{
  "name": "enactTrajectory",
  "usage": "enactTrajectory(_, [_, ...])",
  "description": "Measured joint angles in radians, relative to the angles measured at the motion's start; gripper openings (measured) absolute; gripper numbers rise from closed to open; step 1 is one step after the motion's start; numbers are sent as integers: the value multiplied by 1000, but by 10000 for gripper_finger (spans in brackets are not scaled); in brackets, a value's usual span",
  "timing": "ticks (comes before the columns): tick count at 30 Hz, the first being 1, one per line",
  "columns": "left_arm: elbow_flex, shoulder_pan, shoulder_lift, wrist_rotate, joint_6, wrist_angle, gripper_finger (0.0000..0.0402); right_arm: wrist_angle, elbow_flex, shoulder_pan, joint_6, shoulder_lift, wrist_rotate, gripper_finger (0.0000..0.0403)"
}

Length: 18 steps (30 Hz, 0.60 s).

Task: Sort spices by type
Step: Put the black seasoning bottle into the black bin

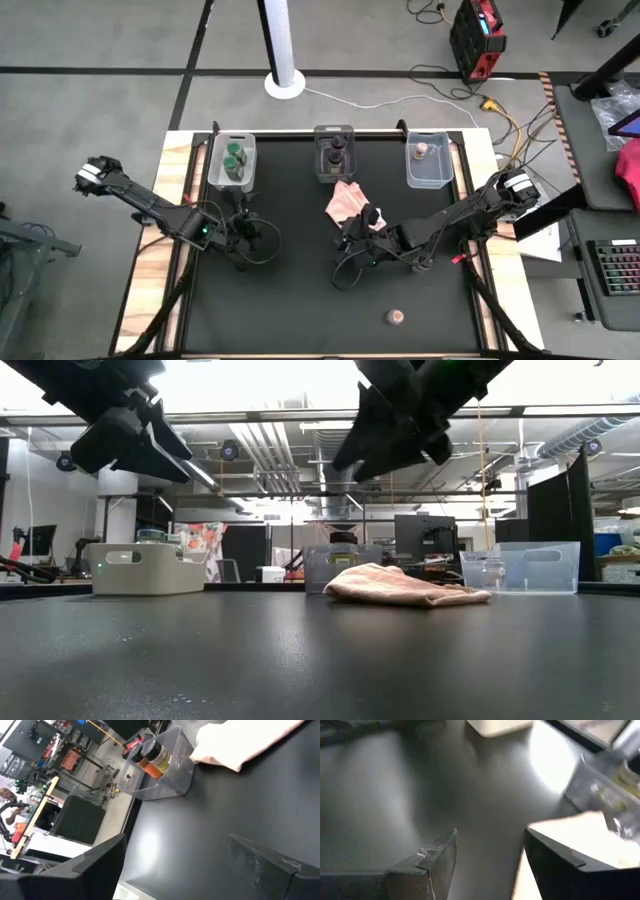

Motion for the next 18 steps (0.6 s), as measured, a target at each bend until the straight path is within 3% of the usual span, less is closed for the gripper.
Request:
enactTrajectory(7, [0, 0, 0, 1, -3, 10, 320, -580, 238, 0, 314, 1, -68, 219])
enactTrajectory(13, [0, 0, 0, 2, -3, 12, 320, -1048, 385, -6, 673, 6, -305, 219])
enactTrajectory(18, [0, 0, 0, 3, -3, 15, 320, -1187, 402, 1, 781, -17, -548, 219])
